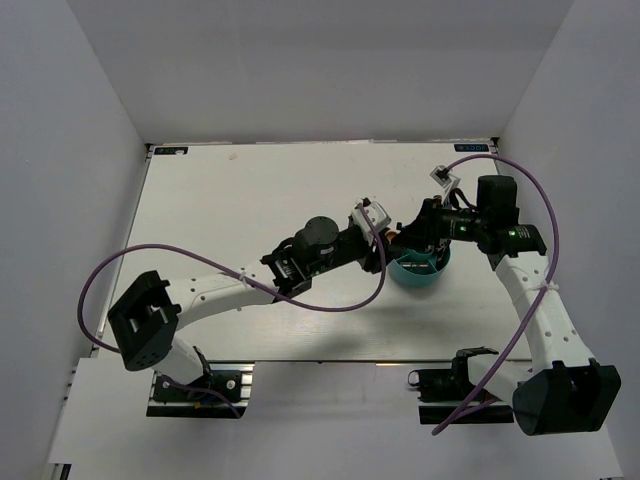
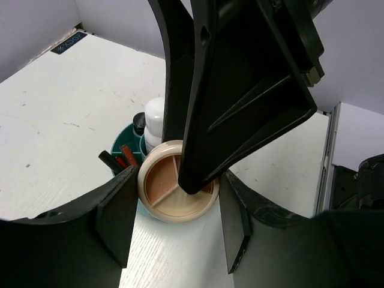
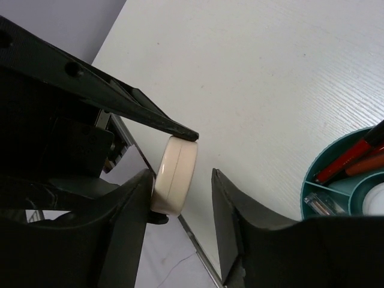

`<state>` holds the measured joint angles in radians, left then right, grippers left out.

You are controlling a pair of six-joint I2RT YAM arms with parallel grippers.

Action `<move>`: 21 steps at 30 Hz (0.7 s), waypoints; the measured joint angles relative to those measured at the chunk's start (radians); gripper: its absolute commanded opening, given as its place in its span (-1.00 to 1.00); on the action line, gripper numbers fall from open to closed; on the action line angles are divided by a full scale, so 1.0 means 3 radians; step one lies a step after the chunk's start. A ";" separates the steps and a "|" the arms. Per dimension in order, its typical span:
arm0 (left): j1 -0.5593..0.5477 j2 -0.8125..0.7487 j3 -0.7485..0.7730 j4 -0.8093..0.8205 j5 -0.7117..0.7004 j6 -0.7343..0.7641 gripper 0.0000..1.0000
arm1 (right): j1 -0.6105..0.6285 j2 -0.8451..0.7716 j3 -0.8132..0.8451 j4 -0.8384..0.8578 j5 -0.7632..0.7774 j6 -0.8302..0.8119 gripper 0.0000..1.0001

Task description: Organize the makeup

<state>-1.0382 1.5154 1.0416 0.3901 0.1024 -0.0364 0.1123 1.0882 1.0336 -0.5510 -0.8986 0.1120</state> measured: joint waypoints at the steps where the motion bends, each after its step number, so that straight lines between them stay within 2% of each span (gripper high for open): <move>1: 0.0000 0.0005 0.0000 -0.0006 -0.0005 -0.0001 -0.75 | 0.0009 0.0000 0.0000 0.0000 -0.0003 -0.0008 -0.21; 5: 0.0000 0.0006 0.0000 -0.0032 -0.0046 0.0013 -0.62 | 0.0032 0.0000 0.0000 -0.0001 -0.0052 0.0034 -0.60; 6: -0.0001 0.0008 0.0000 -0.0034 -0.0058 0.0011 -0.28 | 0.0033 0.0000 0.0000 -0.0003 -0.0053 0.0056 -0.66; 7: -0.0003 0.0008 0.0000 -0.0042 -0.0069 0.0010 -0.08 | 0.0036 0.0000 0.0000 -0.0004 -0.0055 0.0055 -0.73; 8: -0.0008 0.0008 0.0000 -0.0042 -0.0080 0.0009 0.27 | 0.0036 0.0000 0.0001 -0.0003 -0.0056 0.0055 -0.75; 11: -0.0018 0.0005 0.0000 -0.0038 -0.0093 -0.0005 0.95 | 0.0034 0.0000 0.0009 -0.0010 -0.0025 0.0011 -0.77; 17: -0.0037 -0.0064 -0.0020 -0.0037 -0.0210 -0.0080 0.96 | 0.0013 0.0039 0.0151 -0.0103 0.0173 -0.0203 -0.81; 21: -0.0038 -0.0322 -0.0196 -0.0099 -0.0383 -0.0122 0.96 | 0.0001 0.0042 0.0197 -0.0228 0.0345 -0.0462 -0.84</move>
<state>-1.0496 1.4189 0.9829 0.3603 -0.0124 -0.0731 0.1127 1.1007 1.0927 -0.6193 -0.7952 -0.0265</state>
